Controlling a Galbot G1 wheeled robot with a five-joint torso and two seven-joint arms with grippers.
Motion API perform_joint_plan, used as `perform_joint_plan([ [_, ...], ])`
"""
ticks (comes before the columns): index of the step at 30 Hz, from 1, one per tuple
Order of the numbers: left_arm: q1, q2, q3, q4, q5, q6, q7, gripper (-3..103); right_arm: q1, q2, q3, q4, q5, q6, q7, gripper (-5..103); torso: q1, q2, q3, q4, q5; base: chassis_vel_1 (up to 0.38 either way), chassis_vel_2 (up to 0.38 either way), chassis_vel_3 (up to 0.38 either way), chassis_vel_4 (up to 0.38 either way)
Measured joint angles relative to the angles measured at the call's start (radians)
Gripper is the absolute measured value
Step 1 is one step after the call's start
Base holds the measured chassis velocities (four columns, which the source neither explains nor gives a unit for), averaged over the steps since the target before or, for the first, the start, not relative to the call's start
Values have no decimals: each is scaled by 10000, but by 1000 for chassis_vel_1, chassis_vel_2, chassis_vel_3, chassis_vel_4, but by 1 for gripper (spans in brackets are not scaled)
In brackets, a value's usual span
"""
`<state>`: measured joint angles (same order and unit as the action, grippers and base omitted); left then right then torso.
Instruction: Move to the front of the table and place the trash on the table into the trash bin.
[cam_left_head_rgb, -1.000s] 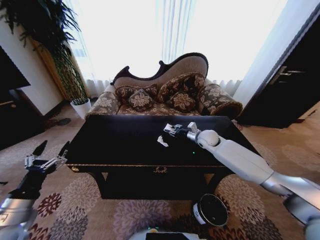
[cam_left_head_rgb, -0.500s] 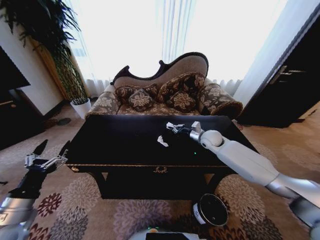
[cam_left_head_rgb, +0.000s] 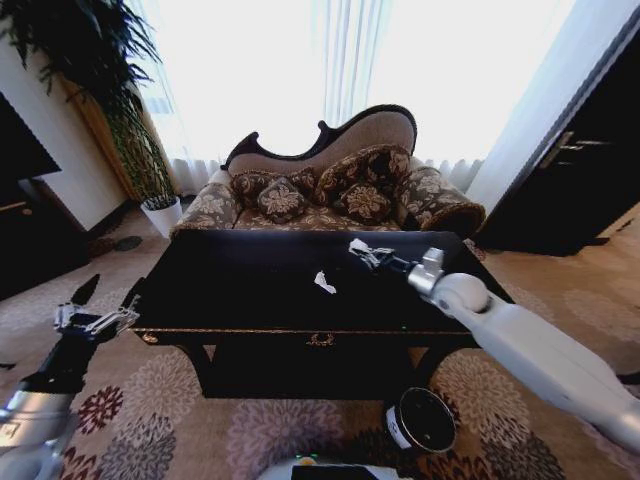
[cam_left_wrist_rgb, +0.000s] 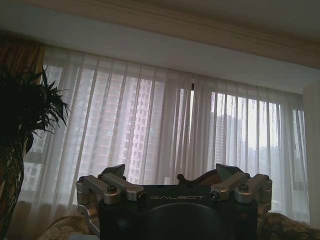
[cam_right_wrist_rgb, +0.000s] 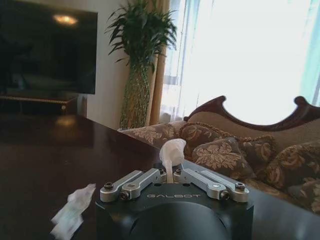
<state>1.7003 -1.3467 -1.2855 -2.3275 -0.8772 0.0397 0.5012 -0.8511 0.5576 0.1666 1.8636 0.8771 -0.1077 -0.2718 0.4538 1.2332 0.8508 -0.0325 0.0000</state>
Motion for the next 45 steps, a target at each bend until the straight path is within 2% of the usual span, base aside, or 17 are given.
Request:
perform_joint_plan([
  [2,-73,56,12,1,-72,-14,0,100,-1150,130,1319,396,1,51,-90,1,0,-1,-1,-3,4,0,0,0,0],
  [3,-73,56,12,1,-72,-14,0,100,-1150,130,1319,396,1,51,-90,1,0,-1,-1,-3,4,0,0,0,0],
  [4,-98,90,10,5,-112,-16,2,100,-1572,192,1846,538,4,83,-125,1,0,0,-1,-2,-2,0,0,0,0],
  [6,-183,311,-92,55,-265,-17,0,100,-2832,398,3273,841,16,272,-311,1,-1,0,-1,-1,0,0,0,0,0],
  [7,-183,311,-92,55,-265,-17,0,100,-2832,398,3273,841,16,272,-311,1,-1,0,-1,-1,0,0,0,0,0],
  [10,-254,515,-241,103,-443,-8,-6,100,-3946,955,4693,1025,-195,469,-543,1,1,0,-1,0,-2,0,0,0,0],
  [11,-254,515,-241,103,-443,-8,-6,100,-3946,955,4693,1025,-195,469,-543,1,1,0,-1,0,-2,0,0,0,0],
  [14,-285,577,-266,144,-517,-2,-8,100,-4942,1950,5986,1243,-555,480,-699,1,1,0,-1,0,0,0,0,0,0],
  [15,-285,577,-266,144,-517,-2,-8,100,-4942,1950,5986,1243,-555,480,-699,1,1,0,-1,0,0,0,0,0,0],
  [19,-320,683,-256,142,-581,24,-14,100,-6212,2839,7110,1308,-749,822,-995,1,0,0,0,0,-2,0,0,0,0],
  [23,-402,950,-403,163,-664,99,-12,100,-6734,3158,7619,1075,-1169,1319,-1434,1,1,0,-1,-6,-3,0,0,0,0],
  [26,-429,968,-627,241,-803,134,-32,100,-6970,3616,7801,959,-1588,1657,-1676,1,1,0,0,5,-1,0,0,0,0],
  [31,-447,981,-617,278,-816,133,-28,100,-7572,4191,8381,875,-1593,2049,-1888,1,0,1,0,-3,-4,0,0,0,0],
  [39,-600,946,-570,453,-820,130,-27,100,-7912,4614,9441,528,-1335,2126,-2291,1,1,0,1,0,-2,0,0,0,0],
  [42,-642,906,-537,480,-809,130,-27,100,-8024,4753,9829,256,-1587,2305,-2653,1,2,1,1,-2,-2,0,0,0,0],
  [45,-655,841,-509,514,-789,118,-26,100,-8204,4849,10631,-476,-1706,2604,-3766,1,1,1,0,0,0,0,0,0,0],
])
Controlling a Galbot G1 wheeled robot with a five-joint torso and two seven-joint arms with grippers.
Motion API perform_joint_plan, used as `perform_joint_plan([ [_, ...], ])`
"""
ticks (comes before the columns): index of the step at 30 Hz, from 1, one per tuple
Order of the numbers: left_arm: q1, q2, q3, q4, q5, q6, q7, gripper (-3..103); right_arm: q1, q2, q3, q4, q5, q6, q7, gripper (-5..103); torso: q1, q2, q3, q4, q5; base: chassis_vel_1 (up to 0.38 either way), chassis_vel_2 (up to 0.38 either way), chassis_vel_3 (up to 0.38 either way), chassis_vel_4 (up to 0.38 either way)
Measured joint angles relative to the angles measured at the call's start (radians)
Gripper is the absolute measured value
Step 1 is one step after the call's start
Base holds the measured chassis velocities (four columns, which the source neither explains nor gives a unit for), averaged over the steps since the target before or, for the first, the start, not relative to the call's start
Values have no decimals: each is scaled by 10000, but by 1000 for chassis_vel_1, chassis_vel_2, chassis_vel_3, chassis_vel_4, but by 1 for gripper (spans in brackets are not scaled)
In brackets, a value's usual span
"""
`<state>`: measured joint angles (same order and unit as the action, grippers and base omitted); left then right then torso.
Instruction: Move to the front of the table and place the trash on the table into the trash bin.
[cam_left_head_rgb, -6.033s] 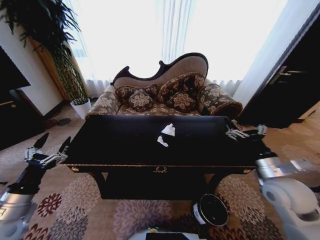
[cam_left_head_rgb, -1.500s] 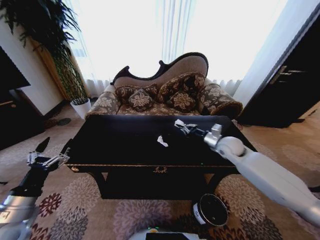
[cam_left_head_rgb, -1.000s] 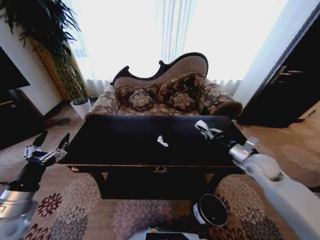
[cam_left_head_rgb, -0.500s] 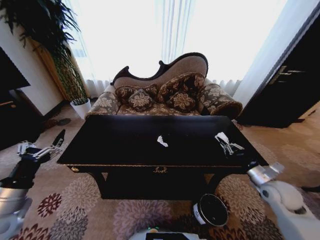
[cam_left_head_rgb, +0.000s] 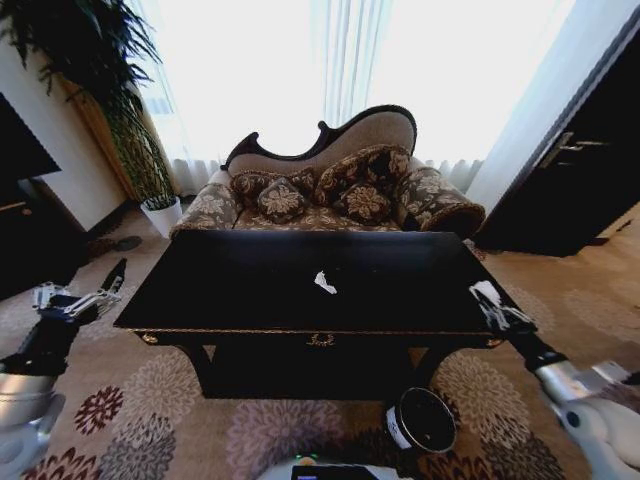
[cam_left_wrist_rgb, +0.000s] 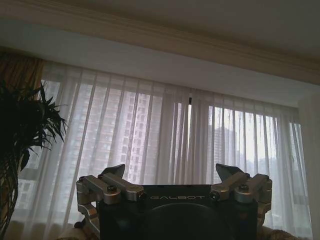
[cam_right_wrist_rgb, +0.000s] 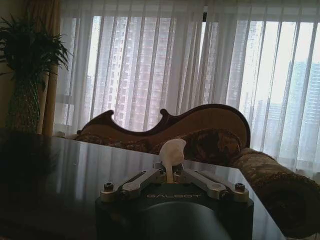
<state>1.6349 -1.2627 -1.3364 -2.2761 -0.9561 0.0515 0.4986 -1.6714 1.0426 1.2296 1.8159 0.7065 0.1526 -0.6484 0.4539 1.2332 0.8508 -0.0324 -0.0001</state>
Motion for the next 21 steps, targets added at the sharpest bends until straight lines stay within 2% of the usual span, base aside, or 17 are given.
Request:
perform_joint_plan([
  [1,0,0,0,0,0,0,0,100,0,0,0,0,0,0,0,1,0,0,0,0,0,0,0,0,0],
  [4,-29,-26,38,77,58,-7,4,100,-62,-8,497,-726,294,211,-867,1,0,0,0,-2,0,0,0,0,0],
  [5,-29,-26,38,77,58,-7,4,100,-62,-8,497,-726,294,211,-867,1,0,0,0,-2,0,0,0,0,0],
  [7,-21,-163,41,95,138,-9,5,100,1,-128,754,-1608,423,367,-1750,1,0,0,0,-2,0,0,0,0,0],
  [10,75,-360,39,-30,228,-10,3,100,67,-221,951,-2510,539,389,-2495,1,0,0,0,1,1,0,0,0,0],
  [16,118,-450,107,-165,297,-4,-1,100,70,-78,987,-3256,321,470,-3197,1,0,0,0,-2,1,0,0,0,0],
  [21,181,-436,113,-200,313,4,-4,100,234,256,588,-3913,-557,852,-3705,1,0,0,0,0,-2,0,0,0,0],
])
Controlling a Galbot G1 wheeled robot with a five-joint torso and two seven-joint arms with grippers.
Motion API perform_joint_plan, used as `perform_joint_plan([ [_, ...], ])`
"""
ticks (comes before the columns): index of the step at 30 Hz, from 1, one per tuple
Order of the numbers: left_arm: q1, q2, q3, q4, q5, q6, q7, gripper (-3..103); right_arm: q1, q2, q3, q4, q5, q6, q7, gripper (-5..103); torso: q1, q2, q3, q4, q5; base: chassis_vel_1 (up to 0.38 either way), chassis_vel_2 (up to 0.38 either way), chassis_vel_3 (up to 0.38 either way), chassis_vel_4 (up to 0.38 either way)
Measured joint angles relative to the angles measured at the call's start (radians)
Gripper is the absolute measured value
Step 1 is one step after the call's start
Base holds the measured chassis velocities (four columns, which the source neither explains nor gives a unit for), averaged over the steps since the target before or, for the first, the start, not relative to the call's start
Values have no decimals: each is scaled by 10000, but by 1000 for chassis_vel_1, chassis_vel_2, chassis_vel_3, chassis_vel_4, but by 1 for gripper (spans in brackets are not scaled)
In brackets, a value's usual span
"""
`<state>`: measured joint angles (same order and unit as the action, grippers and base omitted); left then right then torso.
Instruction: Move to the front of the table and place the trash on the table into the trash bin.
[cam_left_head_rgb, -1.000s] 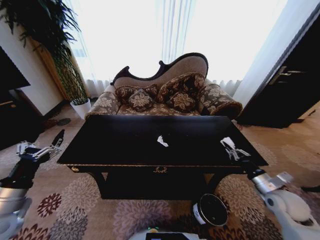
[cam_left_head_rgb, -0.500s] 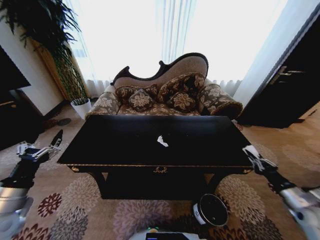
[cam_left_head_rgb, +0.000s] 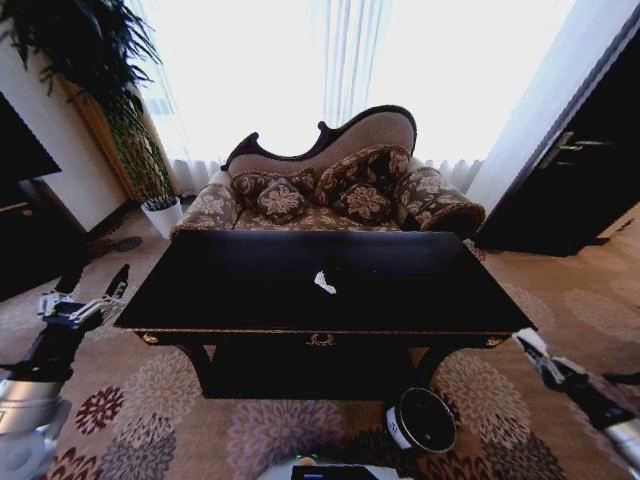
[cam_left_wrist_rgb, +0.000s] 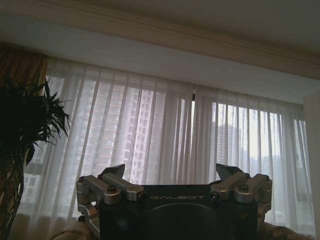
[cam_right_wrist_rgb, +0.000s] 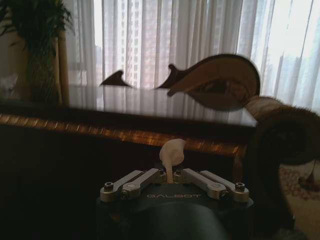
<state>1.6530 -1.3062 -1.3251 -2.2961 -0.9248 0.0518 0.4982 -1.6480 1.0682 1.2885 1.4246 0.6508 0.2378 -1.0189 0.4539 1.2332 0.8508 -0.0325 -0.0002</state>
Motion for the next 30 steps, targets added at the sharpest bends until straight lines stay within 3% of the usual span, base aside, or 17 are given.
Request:
perform_joint_plan([
  [8,62,129,-147,22,-100,-1,-7,100,387,415,-1192,-1618,-1460,520,-267,1,0,0,1,2,-3,0,0,0,0],
  [15,102,201,-267,101,-210,-66,-7,100,779,674,-2225,-3078,-2735,409,519,1,0,0,0,-1,0,0,0,0,0],
  [17,122,211,-271,117,-208,-101,-6,100,1035,645,-2965,-3589,-3250,437,1586,1,0,0,1,-1,-3,0,0,0,0],
  [19,124,214,-271,117,-206,-104,-6,100,1109,643,-3154,-3690,-3375,439,1883,1,0,0,0,-1,-2,0,0,0,0],
  [21,156,219,-246,107,-188,-110,-5,100,1386,662,-3820,-3913,-3738,424,3233,1,0,0,0,-1,-2,0,0,0,0],
  [23,212,254,-232,56,-172,-113,-5,100,1591,803,-4505,-3837,-3796,51,5135,1,0,-1,1,2,0,0,0,0,0],
  [24,212,254,-232,56,-172,-113,-5,100,1591,803,-4505,-3837,-3796,51,5135,1,0,-1,1,2,0,0,0,0,0],
  [26,226,403,-235,40,-192,-113,-5,100,1704,968,-4970,-3551,-3748,-756,6914,1,0,0,1,1,-1,0,0,0,0],
  [28,220,585,-268,84,-240,-113,-7,100,1771,1027,-5327,-3474,-3612,-1331,7842,1,0,0,0,2,-2,0,0,0,0],
  [30,207,674,-285,131,-271,-107,-11,100,1810,1037,-5458,-3538,-3629,-1482,8097,1,0,0,0,1,0,0,0,0,0],
])
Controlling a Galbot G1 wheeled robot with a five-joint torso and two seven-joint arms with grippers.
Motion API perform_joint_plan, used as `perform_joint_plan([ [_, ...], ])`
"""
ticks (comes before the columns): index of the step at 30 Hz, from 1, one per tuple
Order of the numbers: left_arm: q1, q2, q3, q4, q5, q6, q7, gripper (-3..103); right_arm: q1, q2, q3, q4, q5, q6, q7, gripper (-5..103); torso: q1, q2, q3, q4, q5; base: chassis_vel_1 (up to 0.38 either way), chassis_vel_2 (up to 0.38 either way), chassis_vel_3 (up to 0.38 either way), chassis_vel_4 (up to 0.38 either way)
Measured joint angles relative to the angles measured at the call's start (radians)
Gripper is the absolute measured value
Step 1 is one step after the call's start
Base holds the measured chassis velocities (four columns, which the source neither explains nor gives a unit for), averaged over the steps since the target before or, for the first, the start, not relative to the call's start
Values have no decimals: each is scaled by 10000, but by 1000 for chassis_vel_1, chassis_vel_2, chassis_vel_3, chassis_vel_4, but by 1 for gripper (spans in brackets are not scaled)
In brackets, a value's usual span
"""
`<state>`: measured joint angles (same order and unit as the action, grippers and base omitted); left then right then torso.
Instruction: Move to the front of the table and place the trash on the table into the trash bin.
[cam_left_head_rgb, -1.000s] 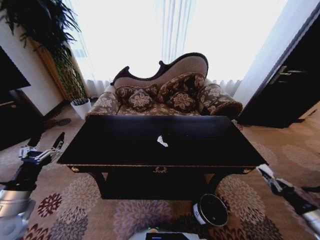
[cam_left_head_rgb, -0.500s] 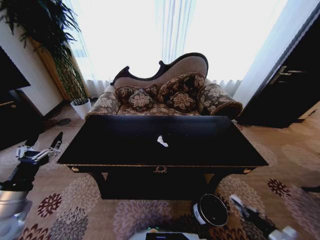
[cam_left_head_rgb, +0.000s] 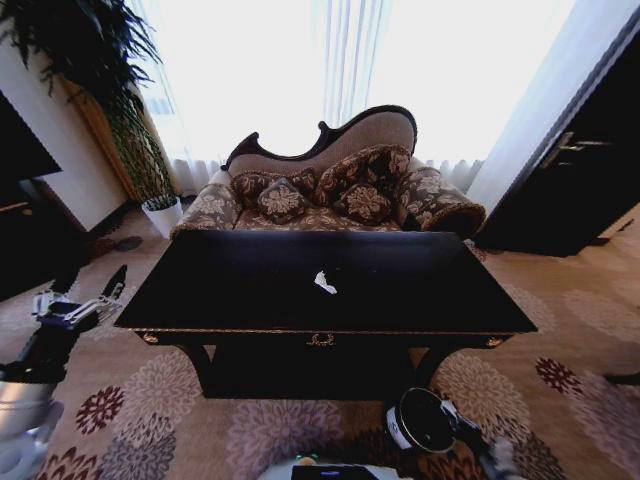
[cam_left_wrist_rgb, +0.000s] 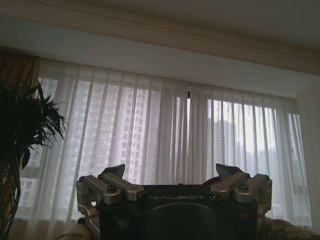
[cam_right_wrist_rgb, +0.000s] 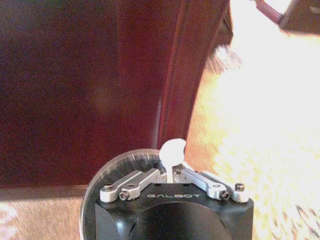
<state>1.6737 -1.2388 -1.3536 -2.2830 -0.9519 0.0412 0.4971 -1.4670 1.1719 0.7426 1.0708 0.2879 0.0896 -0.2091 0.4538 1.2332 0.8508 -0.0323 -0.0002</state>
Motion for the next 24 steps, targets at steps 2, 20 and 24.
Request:
perform_joint_plan([
  [2,-34,151,-11,105,-37,8,-3,100,67,-3,-233,-281,-1,-33,256,1,0,0,0,-1,-5,0,0,0,0],
  [20,262,115,-221,126,-5,23,-42,100,655,704,-1885,-663,626,95,450,1,0,0,0,-1,-1,0,0,0,0],
  [24,278,52,-191,144,82,7,-40,100,999,478,-2104,-996,120,218,538,1,0,0,0,-1,0,0,0,0,0],
])
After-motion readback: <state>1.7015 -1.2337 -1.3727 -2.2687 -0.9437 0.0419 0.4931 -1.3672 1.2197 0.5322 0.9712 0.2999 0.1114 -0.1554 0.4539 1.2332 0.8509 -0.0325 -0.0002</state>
